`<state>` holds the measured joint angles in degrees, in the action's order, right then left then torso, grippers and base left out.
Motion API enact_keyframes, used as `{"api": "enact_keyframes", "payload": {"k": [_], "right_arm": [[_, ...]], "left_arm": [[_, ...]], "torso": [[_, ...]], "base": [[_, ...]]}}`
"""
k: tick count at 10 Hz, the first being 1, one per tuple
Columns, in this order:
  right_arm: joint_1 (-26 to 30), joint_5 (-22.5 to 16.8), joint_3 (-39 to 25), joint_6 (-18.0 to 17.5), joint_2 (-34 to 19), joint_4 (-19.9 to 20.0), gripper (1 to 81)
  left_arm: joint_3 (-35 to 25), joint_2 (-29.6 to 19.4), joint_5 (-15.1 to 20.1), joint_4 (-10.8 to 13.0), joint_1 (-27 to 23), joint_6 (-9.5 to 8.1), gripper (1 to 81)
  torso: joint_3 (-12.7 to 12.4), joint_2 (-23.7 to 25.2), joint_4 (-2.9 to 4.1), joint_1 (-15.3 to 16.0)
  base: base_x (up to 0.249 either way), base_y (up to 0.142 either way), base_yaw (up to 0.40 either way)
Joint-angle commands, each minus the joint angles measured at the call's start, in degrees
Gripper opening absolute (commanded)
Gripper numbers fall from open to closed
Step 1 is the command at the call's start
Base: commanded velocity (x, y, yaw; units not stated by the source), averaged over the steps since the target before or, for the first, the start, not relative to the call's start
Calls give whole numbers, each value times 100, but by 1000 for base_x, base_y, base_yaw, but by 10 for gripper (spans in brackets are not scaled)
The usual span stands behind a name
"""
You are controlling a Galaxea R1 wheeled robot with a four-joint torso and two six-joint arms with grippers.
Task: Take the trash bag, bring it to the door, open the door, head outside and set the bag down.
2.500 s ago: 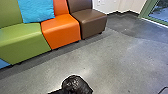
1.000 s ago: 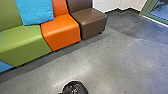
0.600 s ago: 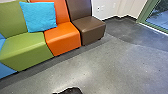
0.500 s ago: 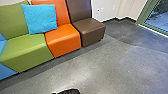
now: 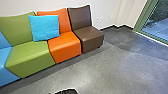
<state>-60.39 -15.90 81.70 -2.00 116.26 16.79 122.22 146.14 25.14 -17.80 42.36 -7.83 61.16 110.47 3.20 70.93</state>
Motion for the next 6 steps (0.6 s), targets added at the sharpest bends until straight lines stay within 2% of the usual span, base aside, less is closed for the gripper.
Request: {"api": "enact_keyframes", "payload": {"k": [1, 4, 6], "right_arm": [[102, -335, 20, 7, -206, 35, 811], [-153, -326, 616, 24, 171, 35, 811], [-276, -326, 854, 33, 339, 35, 811]], "left_arm": [[-568, -673, 501, -110, -443, -8, 10], [-708, -849, 720, 66, -259, 44, 10], [-665, -937, 729, 75, -145, 175, 10]], "torso": [[-445, -540, 0, -347], [-947, -1176, -2, -765], [-1245, -1556, -2, -1014]], "base": [[0, 0, 0], [0, 0, 0], [0, 0, 0]]}}
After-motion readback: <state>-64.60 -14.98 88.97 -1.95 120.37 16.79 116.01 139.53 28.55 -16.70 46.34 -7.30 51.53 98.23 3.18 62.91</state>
